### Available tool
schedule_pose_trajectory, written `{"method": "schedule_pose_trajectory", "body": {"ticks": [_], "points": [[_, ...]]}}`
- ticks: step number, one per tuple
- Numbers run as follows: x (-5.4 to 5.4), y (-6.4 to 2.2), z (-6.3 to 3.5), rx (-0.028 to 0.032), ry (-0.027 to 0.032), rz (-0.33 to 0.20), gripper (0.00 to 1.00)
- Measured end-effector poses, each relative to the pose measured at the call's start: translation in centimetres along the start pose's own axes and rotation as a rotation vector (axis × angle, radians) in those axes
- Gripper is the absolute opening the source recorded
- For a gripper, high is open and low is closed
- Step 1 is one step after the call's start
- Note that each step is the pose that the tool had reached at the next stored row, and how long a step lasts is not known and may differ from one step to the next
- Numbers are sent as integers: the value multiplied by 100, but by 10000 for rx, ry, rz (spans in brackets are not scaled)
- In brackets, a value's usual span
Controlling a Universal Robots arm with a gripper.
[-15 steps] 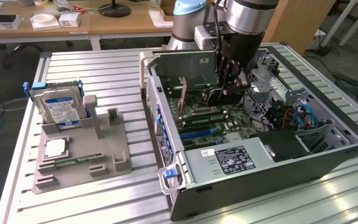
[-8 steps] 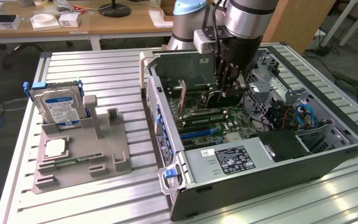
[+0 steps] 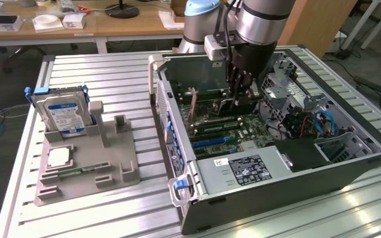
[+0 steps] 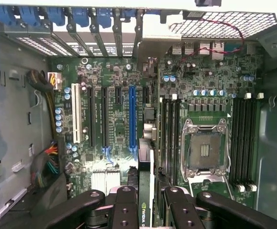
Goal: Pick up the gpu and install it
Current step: 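Insert the gpu into the slot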
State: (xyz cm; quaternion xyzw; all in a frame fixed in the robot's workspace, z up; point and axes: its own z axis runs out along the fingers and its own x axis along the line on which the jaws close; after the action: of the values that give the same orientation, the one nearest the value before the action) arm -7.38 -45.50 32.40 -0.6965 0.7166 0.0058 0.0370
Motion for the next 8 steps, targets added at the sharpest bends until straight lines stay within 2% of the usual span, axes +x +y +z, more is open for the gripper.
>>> {"method": "schedule_pose_trajectory", "body": {"ticks": [8], "points": [[10, 19, 39, 0, 0, 0, 26]]}}
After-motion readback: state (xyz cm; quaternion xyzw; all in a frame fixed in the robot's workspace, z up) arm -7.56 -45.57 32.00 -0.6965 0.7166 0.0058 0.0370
